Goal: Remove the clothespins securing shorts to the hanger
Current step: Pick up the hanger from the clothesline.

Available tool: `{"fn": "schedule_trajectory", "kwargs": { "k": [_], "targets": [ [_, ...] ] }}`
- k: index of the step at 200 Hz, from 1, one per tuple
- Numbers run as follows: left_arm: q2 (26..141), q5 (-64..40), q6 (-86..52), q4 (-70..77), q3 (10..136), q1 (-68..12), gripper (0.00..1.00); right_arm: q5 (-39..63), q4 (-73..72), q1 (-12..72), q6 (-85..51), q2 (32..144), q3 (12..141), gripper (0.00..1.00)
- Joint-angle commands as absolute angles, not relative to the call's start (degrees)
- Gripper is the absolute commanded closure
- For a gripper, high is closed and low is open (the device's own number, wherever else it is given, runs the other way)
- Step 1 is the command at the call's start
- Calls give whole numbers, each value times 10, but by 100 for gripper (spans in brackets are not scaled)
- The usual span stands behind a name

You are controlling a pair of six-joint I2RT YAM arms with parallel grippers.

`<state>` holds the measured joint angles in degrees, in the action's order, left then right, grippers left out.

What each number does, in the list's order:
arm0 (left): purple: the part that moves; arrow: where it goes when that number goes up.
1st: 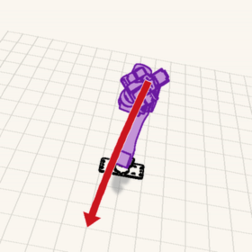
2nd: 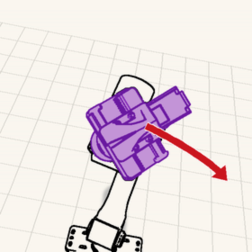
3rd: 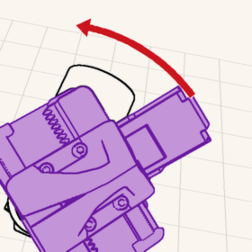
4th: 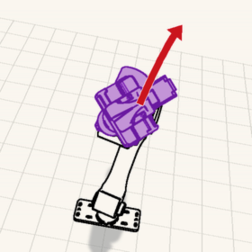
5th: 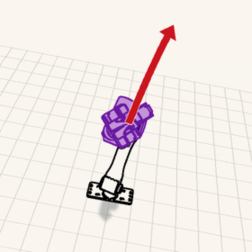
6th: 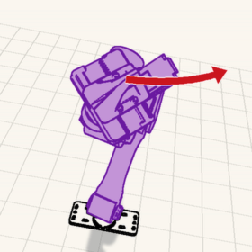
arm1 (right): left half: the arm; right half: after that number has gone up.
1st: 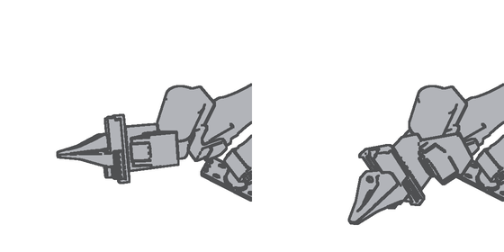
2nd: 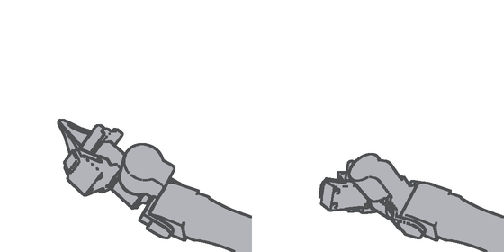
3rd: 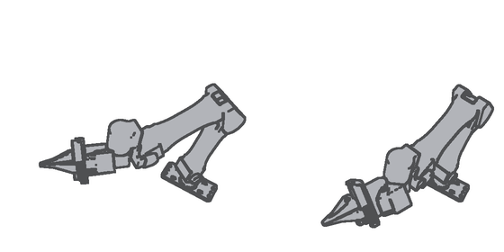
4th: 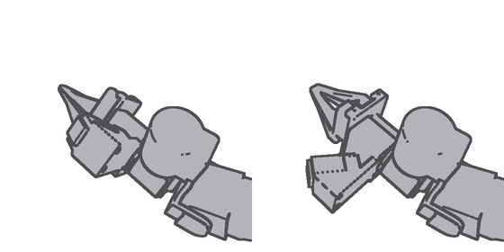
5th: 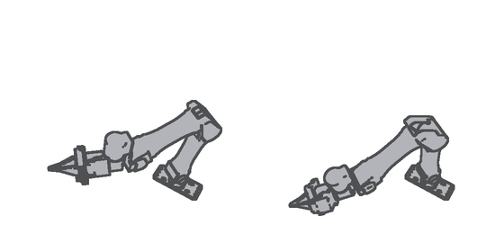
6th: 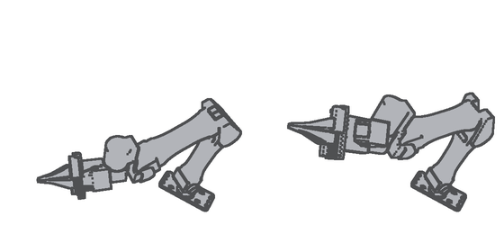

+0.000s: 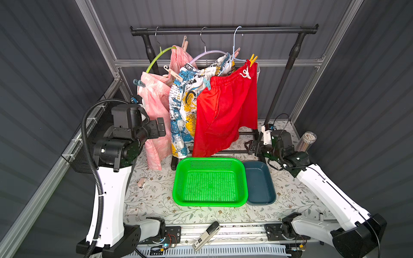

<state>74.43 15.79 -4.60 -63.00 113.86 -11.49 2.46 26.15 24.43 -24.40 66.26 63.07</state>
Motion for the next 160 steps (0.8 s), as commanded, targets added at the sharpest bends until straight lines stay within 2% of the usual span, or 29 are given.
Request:
{"fn": "schedule_trajectory", "kwargs": {
  "k": [1, 40, 99, 120, 160],
  "targets": [
    [789, 190, 21, -645, 1183, -115, 1, 44, 244, 253, -239, 665, 623, 1],
    [839, 196, 47, -603, 1261, -115, 5, 59, 236, 260, -232, 655, 614, 1],
    [847, 175, 75, -531, 1290, -113, 8, 64, 228, 266, -233, 651, 611, 1],
    [852, 126, 74, -532, 1309, -111, 8, 68, 229, 269, -233, 650, 612, 1],
    [881, 113, 79, -543, 1331, -92, 11, 73, 226, 271, -236, 651, 612, 1]
  ]
}}
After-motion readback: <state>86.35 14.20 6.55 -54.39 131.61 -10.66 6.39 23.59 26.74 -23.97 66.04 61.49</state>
